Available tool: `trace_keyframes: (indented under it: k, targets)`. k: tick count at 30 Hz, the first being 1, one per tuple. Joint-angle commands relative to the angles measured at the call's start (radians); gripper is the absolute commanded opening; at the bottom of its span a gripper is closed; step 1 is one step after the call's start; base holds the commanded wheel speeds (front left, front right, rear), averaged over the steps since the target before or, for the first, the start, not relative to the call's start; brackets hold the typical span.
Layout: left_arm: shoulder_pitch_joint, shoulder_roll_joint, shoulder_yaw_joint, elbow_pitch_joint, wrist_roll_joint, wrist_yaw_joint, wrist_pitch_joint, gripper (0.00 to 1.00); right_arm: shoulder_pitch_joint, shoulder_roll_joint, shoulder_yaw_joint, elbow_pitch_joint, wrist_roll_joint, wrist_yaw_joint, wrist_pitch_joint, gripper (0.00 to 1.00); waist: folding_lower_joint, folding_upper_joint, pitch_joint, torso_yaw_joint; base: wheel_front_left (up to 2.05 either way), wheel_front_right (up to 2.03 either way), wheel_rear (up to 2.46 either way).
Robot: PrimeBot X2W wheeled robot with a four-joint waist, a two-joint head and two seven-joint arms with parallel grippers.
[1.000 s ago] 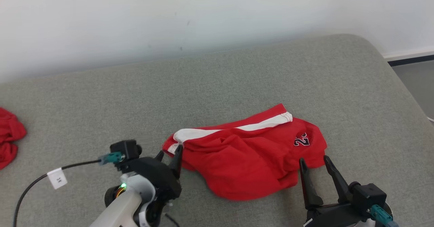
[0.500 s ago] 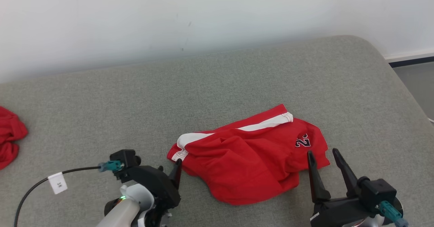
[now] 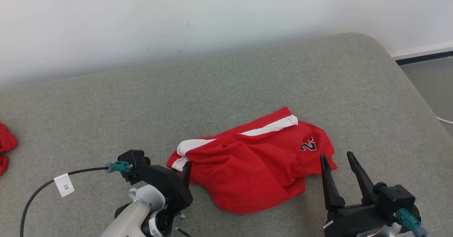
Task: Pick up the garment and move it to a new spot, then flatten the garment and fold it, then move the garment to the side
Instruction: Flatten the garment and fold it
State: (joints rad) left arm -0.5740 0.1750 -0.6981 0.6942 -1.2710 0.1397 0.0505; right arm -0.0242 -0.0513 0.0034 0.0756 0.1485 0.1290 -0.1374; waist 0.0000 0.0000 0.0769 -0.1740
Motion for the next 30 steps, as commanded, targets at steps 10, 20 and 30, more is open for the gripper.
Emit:
trace_keyframes:
  k: [10, 20, 30]
  targets:
    - [-0.011, -0.001, 0.014, 0.014, -0.004, -0.017, -0.023, 0.00, -0.005, 0.002, 0.007, -0.001, 0.007, 0.004, -0.002, 1.00, 0.0000, 0.0000, 0.005, 0.005, 0.00, 0.00, 0.00]
    - [-0.025, -0.005, 0.002, 0.005, 0.020, -0.026, -0.047, 0.00, -0.257, -0.107, 0.089, 0.017, 0.028, 0.003, 0.316, 1.00, 0.0000, 0.0000, 0.044, 0.025, 0.00, 0.00, 0.00]
    - [-0.067, -0.026, -0.023, -0.018, 0.048, -0.034, -0.051, 0.00, -0.501, -0.198, 0.047, 0.255, 0.082, 0.002, 0.778, 1.00, 0.0000, 0.0000, 0.122, 0.092, 0.00, 0.00, 0.00]
